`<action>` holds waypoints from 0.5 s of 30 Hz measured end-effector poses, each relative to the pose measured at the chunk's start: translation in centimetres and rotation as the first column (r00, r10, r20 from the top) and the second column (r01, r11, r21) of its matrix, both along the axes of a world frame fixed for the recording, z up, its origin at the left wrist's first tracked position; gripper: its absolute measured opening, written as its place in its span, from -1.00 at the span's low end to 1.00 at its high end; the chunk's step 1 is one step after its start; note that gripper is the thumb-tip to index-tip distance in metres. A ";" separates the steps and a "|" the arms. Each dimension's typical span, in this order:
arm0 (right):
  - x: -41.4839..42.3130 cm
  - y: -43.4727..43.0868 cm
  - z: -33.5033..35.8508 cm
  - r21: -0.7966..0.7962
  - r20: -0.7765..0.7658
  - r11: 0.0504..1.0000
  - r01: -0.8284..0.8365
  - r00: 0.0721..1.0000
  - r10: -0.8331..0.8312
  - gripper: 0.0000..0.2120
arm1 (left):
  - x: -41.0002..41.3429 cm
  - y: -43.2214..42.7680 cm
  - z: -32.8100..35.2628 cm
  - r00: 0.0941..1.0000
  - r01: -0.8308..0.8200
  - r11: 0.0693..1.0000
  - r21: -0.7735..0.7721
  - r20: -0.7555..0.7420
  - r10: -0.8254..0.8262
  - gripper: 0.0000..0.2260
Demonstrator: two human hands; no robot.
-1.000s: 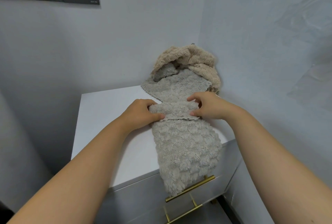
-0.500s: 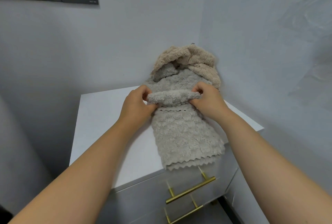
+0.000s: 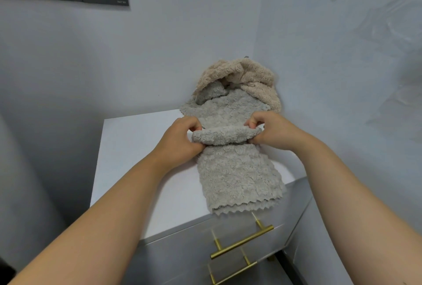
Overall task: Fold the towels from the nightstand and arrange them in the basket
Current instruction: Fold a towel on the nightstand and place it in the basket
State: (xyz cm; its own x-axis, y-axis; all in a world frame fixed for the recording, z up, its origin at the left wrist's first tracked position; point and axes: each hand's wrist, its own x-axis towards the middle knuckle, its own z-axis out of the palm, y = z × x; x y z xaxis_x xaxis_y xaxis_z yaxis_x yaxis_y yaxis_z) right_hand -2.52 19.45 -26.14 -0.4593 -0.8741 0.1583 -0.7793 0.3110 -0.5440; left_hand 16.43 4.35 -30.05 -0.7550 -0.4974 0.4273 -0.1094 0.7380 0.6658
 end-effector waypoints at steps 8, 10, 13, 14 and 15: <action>0.1 1.1 1.5 0.238 -0.011 0.968 -0.077 0.997 0.082 -0.70 | 0.0 1.0 0.3 0.992 0.126 0.979 0.158 -0.037 -0.121 -0.71; 0.3 1.6 1.7 0.325 0.029 0.939 -0.113 0.994 0.109 -0.78 | 0.0 1.1 0.3 0.997 0.074 0.991 0.112 -0.029 -0.072 -0.67; 0.7 1.8 2.1 0.282 0.103 0.950 -0.135 0.989 0.110 -0.76 | -0.2 1.2 0.2 1.000 0.023 0.998 0.058 0.010 -0.024 -0.72; 0.6 1.7 2.1 0.246 0.106 0.963 -0.114 0.990 0.091 -0.72 | -0.2 1.3 0.2 0.999 0.021 0.999 0.049 0.026 -0.022 -0.70; 0.4 1.5 1.9 0.224 0.093 0.970 -0.094 0.993 0.075 -0.69 | -0.3 1.3 0.1 0.999 0.021 0.999 0.044 0.043 -0.023 -0.68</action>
